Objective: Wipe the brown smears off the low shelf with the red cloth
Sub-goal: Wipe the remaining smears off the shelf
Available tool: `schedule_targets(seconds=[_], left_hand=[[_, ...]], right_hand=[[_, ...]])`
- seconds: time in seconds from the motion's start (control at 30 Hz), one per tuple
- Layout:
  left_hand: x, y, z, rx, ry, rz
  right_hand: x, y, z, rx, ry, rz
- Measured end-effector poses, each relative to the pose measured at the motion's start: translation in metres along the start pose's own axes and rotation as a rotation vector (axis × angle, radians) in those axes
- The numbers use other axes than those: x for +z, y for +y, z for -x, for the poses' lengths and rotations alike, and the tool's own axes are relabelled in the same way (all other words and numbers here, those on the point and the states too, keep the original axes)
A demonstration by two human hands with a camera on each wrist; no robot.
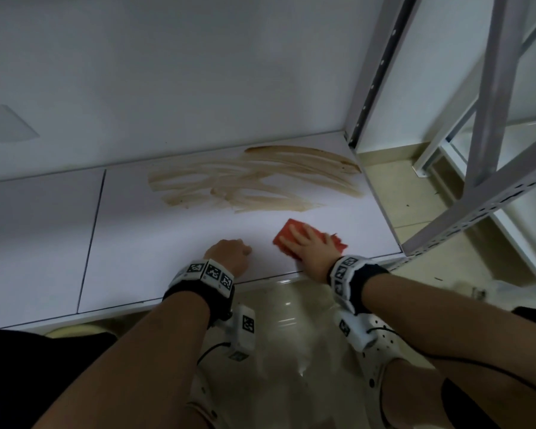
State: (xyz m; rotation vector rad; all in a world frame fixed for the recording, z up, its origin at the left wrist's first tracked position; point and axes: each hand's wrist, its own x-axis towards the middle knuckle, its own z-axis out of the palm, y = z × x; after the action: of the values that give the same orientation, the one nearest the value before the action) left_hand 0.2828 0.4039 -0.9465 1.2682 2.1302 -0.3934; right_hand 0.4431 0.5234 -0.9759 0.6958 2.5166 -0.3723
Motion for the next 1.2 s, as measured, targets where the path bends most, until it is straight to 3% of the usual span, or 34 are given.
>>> schedule_targets(seconds=[0.17, 0.33, 0.43, 0.5, 0.63, 0.73, 0.9, 1.07, 1.2], left_hand=[[-0.006, 0.0, 0.004, 0.023, -0.006, -0.016], [-0.008, -0.004, 0.001, 0.03, -0.047, 0.034], [-0.009, -0.004, -0.005, 0.016, -0.023, 0.071], [-0.009, -0.005, -0.006, 0.01, -0.009, 0.089], [-0.013, -0.004, -0.002, 0.022, 0.014, 0.081], [-0.015, -0.003, 0.0, 0.018, 0.018, 0.068], [-0.016, -0.007, 0.001, 0.03, -0.008, 0.111], [-0.013, -0.014, -0.005, 0.054, -0.025, 0.165], [-0.013, -0.017, -0.007, 0.055, -0.018, 0.181]], right_hand=[[-0.02, -0.004, -0.033, -0.043, -0.024, 0.027], [-0.036, 0.064, -0.025, 0.244, -0.004, -0.226], [-0.032, 0.081, -0.006, 0.351, -0.015, -0.253], [-0.02, 0.067, 0.0, 0.283, 0.03, -0.188], [-0.007, 0.014, -0.015, -0.035, 0.066, -0.031], [-0.019, -0.009, -0.043, -0.111, 0.027, 0.022], [-0.039, 0.015, -0.068, 0.01, 0.029, -0.057], [-0.049, 0.057, -0.041, 0.251, 0.003, -0.22], [-0.025, 0.04, -0.023, 0.145, 0.077, -0.131]])
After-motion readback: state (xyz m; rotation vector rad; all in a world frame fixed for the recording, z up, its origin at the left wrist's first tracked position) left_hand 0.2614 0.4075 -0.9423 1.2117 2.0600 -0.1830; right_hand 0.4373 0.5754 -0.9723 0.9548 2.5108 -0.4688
